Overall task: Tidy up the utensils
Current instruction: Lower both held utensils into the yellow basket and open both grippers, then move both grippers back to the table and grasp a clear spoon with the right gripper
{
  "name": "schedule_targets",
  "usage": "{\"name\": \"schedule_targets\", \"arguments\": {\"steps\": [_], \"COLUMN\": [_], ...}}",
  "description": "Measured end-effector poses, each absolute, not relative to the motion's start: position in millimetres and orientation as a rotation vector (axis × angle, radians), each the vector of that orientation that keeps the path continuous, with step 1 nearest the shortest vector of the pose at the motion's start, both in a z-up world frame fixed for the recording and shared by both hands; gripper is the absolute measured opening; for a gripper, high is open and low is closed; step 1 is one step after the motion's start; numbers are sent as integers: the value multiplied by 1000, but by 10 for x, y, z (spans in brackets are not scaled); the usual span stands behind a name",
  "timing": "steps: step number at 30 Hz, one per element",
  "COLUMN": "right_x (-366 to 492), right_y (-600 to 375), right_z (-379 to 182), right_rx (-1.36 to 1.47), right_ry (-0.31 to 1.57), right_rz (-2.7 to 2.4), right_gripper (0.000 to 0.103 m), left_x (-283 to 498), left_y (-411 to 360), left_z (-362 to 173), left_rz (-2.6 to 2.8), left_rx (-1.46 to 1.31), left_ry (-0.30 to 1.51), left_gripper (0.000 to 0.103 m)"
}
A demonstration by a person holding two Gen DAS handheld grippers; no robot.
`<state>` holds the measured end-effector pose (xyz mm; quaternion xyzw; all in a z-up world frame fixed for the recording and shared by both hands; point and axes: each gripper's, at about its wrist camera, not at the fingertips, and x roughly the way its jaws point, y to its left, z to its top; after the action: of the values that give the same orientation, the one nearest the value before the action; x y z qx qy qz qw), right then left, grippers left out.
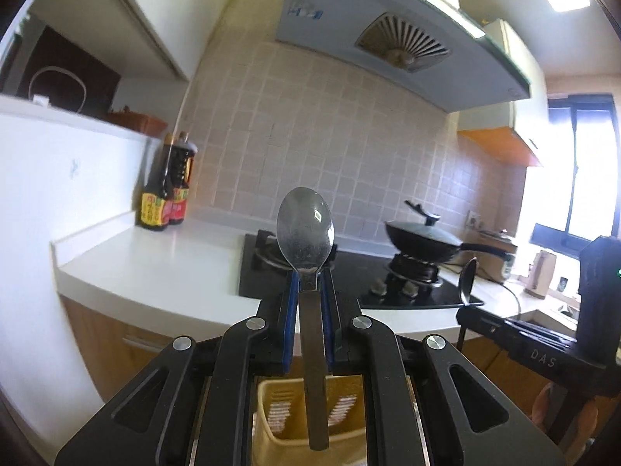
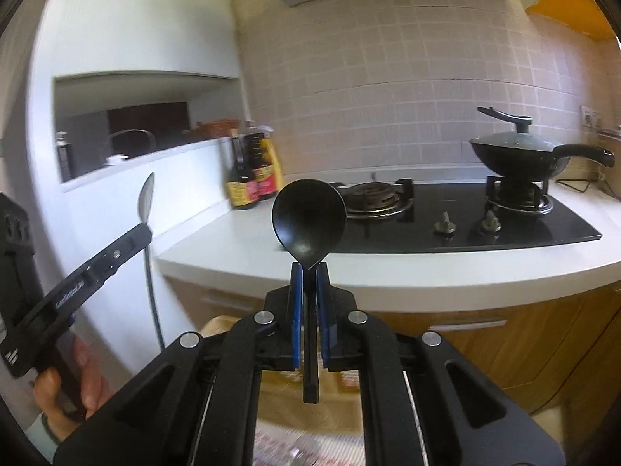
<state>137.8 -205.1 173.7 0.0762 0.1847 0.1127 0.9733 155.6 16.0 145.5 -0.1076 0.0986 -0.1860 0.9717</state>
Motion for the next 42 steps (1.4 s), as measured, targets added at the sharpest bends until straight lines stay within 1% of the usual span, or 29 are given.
{"name": "schedule_targets", "arguments": {"steps": [8,16,21,22,25,29,30,32,33,34,35,36,37,38,42], "right_x": [1809,1871,1816,1803,1711,1520,1472,1383,1327,1281,1214,1142,1088,991,766], "right_y": [-1993,-1988,-1994,-1996,-2013,-2029,-2042,-2073,-2086,-2089,-2099,-2106,-2113,-2124,-2143], "right_z": [1384,1103,1022,1020,999,992,997,1015,1030,1046,1073,1104,1125,1172,1331], "right_rx": [98,105,111,112,109,115,124,145,150,152,152,151,152,152,137], "right_ry": [394,403,411,413,432,457,461,472,475,474,473,473,471,468,482], "right_rz": [162,162,168,173,191,211,217,230,233,232,231,228,225,218,193], "right_gripper": [6,6,6,6,7,9,11,19,21,26,33,39,51,53,53], "left_x": [1892,1906,1867,1838,1764,1623,1577,1480,1451,1402,1360,1325,1273,1225,1036], "left_y": [108,108,104,103,106,185,207,258,268,292,312,322,336,347,418], "left_z": [1112,901,822,809,802,863,887,945,961,983,1000,1007,1021,1034,1110], "left_rz": [-335,-332,-345,-347,-339,-367,-370,-384,-388,-395,-399,-397,-391,-386,-383], "left_rx": [-227,-196,-179,-171,-141,-148,-153,-163,-165,-168,-168,-164,-155,-145,-118], "left_ry": [221,231,248,248,260,268,266,266,270,277,287,296,309,320,365], "left_gripper": [10,10,10,12,30,43,45,49,50,50,51,51,51,51,51]}}
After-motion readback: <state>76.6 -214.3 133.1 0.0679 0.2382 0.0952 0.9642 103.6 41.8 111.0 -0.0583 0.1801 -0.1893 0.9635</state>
